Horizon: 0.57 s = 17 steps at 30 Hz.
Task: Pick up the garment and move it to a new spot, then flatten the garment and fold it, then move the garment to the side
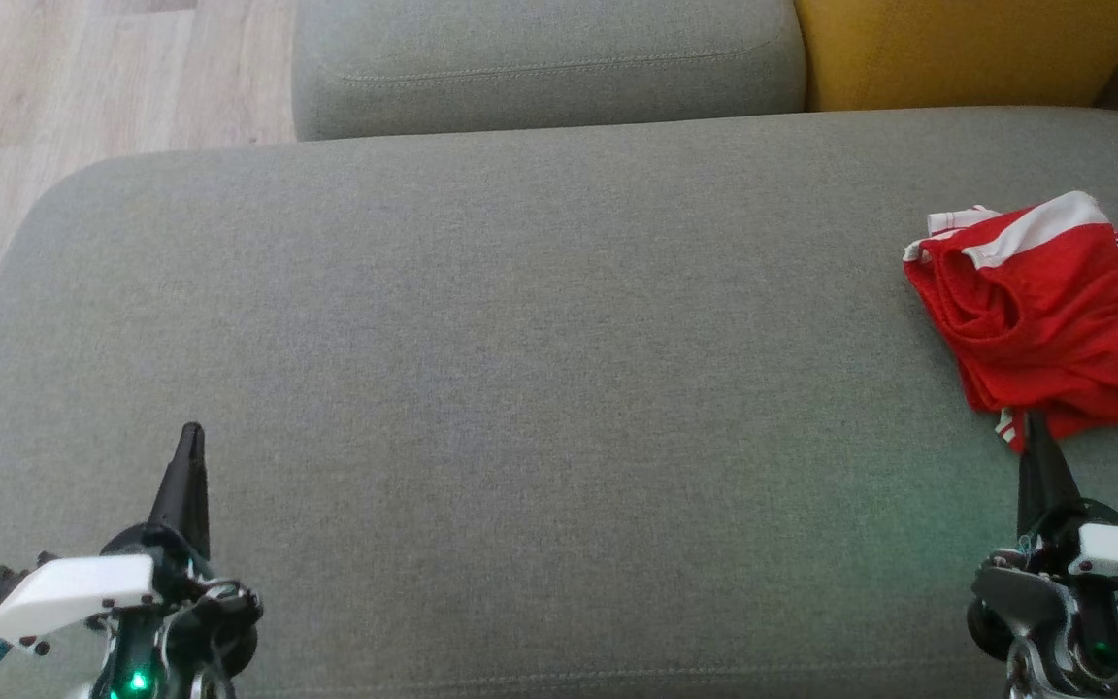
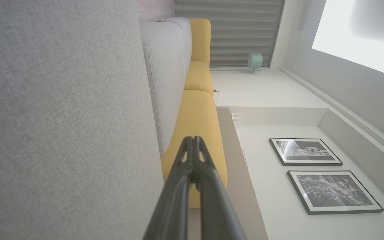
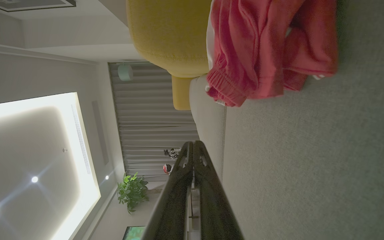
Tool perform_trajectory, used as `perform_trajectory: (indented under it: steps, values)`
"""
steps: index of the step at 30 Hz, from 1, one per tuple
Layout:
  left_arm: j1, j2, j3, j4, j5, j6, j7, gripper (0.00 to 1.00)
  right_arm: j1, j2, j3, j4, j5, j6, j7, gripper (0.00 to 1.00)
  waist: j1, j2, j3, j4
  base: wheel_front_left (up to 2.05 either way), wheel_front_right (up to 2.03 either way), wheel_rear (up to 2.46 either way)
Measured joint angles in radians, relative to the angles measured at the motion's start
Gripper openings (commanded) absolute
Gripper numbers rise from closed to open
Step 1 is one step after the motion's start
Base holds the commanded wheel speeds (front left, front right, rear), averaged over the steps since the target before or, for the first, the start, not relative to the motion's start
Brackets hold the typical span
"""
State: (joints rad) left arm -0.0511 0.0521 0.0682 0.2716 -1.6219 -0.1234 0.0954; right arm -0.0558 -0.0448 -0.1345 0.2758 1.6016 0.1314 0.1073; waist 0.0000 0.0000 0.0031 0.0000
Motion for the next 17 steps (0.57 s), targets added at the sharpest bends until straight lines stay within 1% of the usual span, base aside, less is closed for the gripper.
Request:
perform_trajectory:
  steps: [17]
  values:
    - [0.000,-0.003,0.003,0.000,0.000,0.000,0.001,0.00,0.000,0.000,0.000,0.000,0.000,0.000,0.000,0.00,0.0000,0.0000,0.000,0.000,0.00,0.00,0.00]
